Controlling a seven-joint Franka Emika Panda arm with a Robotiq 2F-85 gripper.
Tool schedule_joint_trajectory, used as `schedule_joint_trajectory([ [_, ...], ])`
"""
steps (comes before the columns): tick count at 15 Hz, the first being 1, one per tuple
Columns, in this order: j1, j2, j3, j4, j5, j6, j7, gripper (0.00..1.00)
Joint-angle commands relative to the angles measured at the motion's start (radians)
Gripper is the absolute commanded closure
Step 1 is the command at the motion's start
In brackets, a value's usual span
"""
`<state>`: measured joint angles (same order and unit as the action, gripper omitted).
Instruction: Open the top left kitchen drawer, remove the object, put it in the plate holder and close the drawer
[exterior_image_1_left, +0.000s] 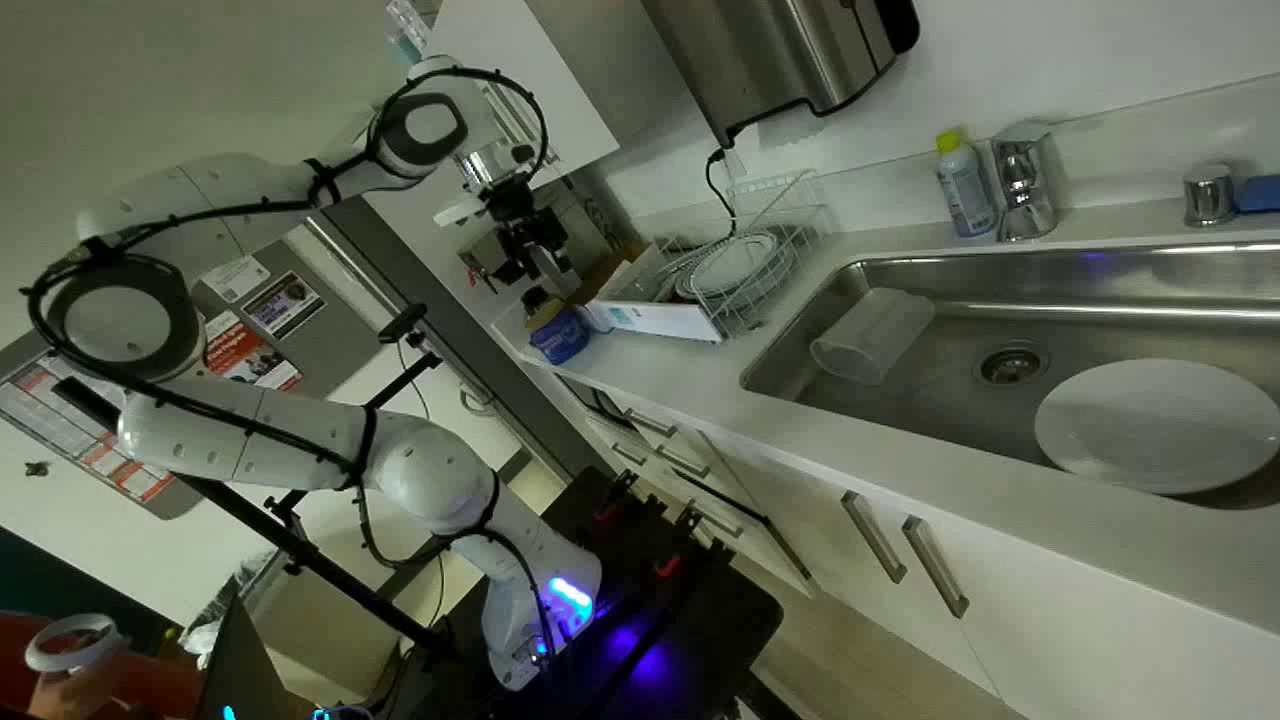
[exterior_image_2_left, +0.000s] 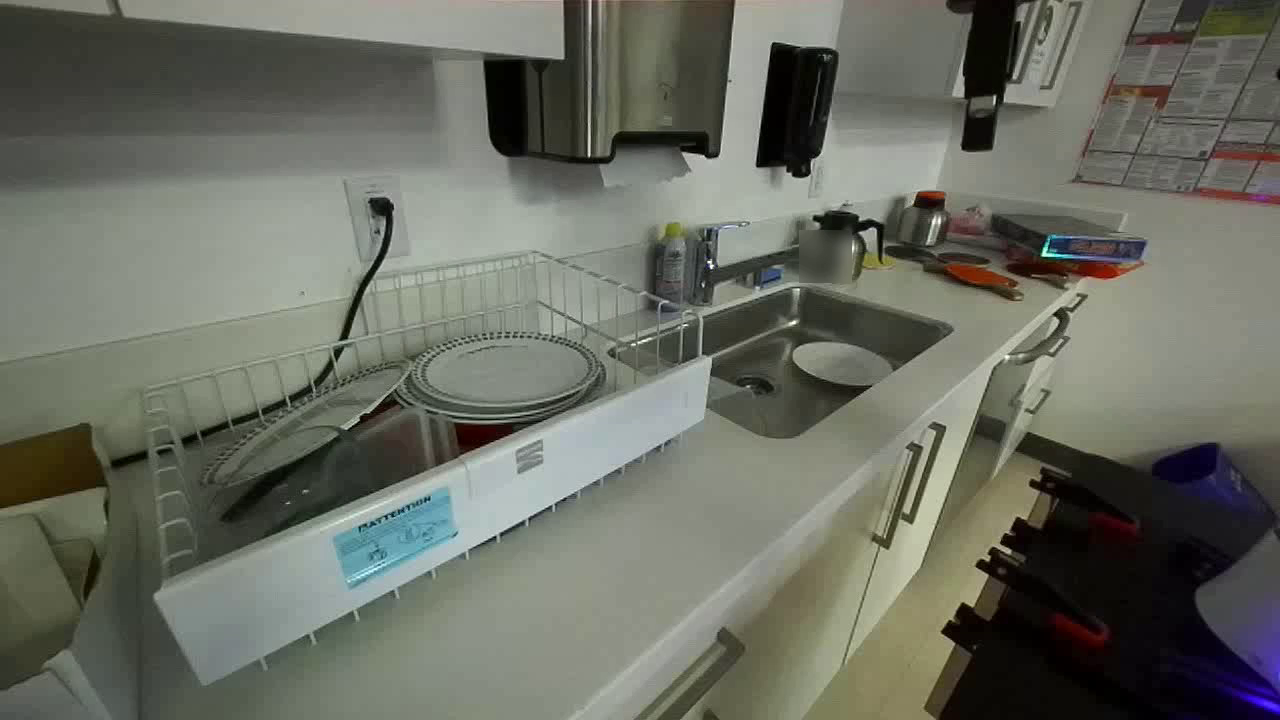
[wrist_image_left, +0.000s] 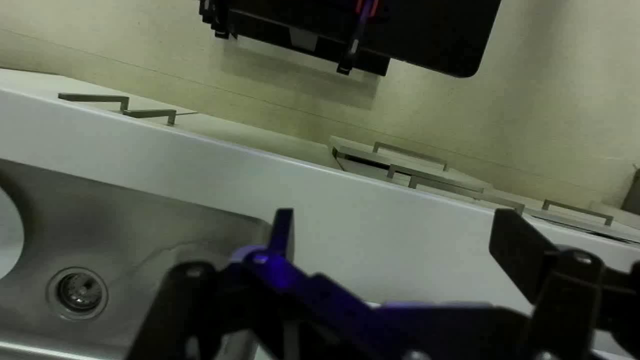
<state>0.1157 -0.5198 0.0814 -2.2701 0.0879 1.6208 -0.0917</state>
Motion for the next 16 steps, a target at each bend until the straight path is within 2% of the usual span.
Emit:
schedule_joint_trajectory([
  [1, 0.002, 0.001, -0.001, 0.003, -0.001, -0.003, 0.001, 0.0],
  [5, 0.031, -0.018, 0.041, -0.008, -0.003, 0.007, 0.005, 0.0],
  [9, 0.094, -0.035, 0.146, -0.029, -0.025, 0.061, 0.04, 0.0],
  [13, 0.174, -0.011, 0.239, -0.049, -0.034, 0.184, 0.01, 0.0],
  [16, 0.238, 0.001, 0.277, -0.1, -0.021, 0.32, -0.017, 0.0],
])
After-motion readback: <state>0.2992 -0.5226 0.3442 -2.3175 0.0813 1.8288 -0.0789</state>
